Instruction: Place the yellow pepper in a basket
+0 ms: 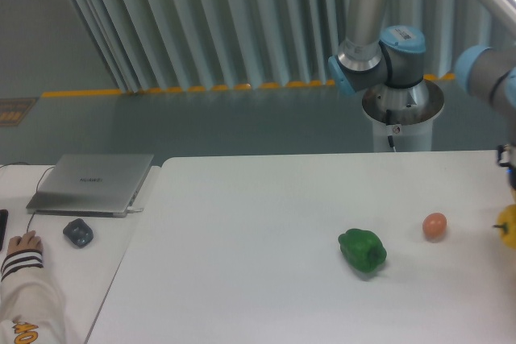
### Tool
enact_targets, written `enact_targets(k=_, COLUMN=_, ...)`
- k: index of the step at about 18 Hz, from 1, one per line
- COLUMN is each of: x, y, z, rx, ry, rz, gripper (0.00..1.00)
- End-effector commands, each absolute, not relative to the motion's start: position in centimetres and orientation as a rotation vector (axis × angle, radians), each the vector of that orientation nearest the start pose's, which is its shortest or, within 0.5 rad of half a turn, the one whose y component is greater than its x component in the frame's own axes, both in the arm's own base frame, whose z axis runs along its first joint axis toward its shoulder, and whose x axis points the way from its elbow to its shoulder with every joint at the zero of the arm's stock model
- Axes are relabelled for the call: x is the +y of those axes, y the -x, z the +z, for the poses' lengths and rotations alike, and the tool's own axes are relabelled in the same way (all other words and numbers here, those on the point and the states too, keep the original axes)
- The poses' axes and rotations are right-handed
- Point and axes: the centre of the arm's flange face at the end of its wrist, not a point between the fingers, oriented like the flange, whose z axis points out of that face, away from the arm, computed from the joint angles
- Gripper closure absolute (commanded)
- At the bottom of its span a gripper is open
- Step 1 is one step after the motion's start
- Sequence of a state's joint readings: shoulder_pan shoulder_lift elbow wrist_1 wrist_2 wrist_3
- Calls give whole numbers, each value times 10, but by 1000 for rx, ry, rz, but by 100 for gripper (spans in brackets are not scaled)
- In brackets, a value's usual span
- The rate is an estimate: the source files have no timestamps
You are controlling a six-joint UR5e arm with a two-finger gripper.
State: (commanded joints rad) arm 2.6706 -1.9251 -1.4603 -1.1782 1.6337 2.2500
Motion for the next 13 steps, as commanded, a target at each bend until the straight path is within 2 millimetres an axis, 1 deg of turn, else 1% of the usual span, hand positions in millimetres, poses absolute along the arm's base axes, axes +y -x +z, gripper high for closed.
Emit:
enact_targets(k=2, x=393, y=523, z=385, rx=1774, ry=2683, rz=251, gripper=59)
enact_targets(k=4, x=381, y=532, z=384, rx=1857, ry=2635, rz=244, gripper=59)
enact_targets(k=5, x=367, y=541, z=381, rx=1930, ry=2592, rz=227, gripper=59)
enact_targets(k=7, x=339, y=555, z=372, rx=1994, ry=2551, rz=210, gripper=59)
enact_targets(k=8, x=327, y=564, z=367, rx=2027, ry=2534, rz=233, gripper=59)
enact_targets(k=9, x=317, y=569, z=361, rx=2041, ry=2526, rz=230, gripper=59)
enact_targets(k=10, x=309, y=574, z=357, rx=2064, ry=2511, rz=232, gripper=58)
enact_targets(k=11, x=304, y=576, z=357, rx=2068, ry=2509, rz=230, gripper=58)
enact_targets(k=12, x=293, y=582, z=355, rx=2067, ry=2505, rz=223, gripper=58)
enact_targets(k=13, x=286, y=585, z=353, rx=2094, ry=2484, rz=216, gripper=58)
